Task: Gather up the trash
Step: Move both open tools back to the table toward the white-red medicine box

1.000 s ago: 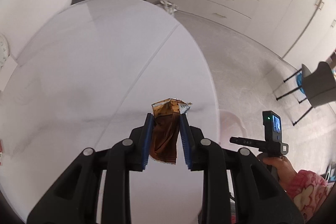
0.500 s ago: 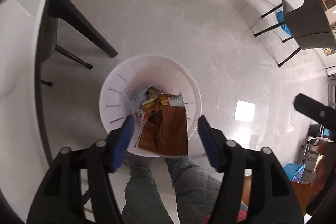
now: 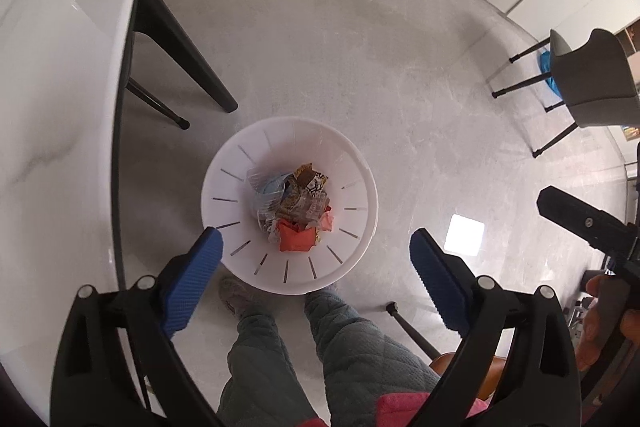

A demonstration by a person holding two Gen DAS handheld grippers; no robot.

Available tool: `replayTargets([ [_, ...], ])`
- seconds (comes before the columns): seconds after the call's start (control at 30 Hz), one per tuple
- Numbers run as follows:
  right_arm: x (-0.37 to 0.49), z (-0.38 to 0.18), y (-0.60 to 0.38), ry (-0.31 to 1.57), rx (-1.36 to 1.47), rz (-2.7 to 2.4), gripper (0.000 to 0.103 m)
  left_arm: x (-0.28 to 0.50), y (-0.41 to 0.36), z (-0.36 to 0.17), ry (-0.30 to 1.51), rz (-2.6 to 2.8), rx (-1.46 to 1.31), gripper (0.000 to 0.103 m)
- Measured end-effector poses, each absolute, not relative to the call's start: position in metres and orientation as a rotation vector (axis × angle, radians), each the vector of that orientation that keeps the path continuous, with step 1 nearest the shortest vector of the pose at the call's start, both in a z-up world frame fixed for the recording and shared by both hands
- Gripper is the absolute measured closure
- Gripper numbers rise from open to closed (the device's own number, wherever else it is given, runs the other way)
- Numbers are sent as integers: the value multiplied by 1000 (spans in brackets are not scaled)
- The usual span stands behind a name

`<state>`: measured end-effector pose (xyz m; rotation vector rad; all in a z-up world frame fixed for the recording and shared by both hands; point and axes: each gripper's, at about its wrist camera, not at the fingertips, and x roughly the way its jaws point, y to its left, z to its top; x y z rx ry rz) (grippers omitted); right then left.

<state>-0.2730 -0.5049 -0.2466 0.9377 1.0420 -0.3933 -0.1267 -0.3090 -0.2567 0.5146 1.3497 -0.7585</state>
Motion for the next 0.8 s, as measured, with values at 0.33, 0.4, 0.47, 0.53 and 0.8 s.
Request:
replayTargets([
  [0.33,-222,-163,-463,1000,636,-257,5,-109,-275,-179,1216,-696,354,12],
  [0.4,-205,-138,-441,979,535,-174,5,-100,-251,-159,1179,-650,302,12],
  [0.47,-182,-110,-409,948,430,-52,5,-88,-213,-137,1141,-577,219,12],
  [0.53,-156,-89,-374,927,328,74,5,-75,-170,-117,1113,-494,140,12],
  [0.8,-34,-52,-169,887,-10,624,3,-26,83,-76,999,95,-169,8],
])
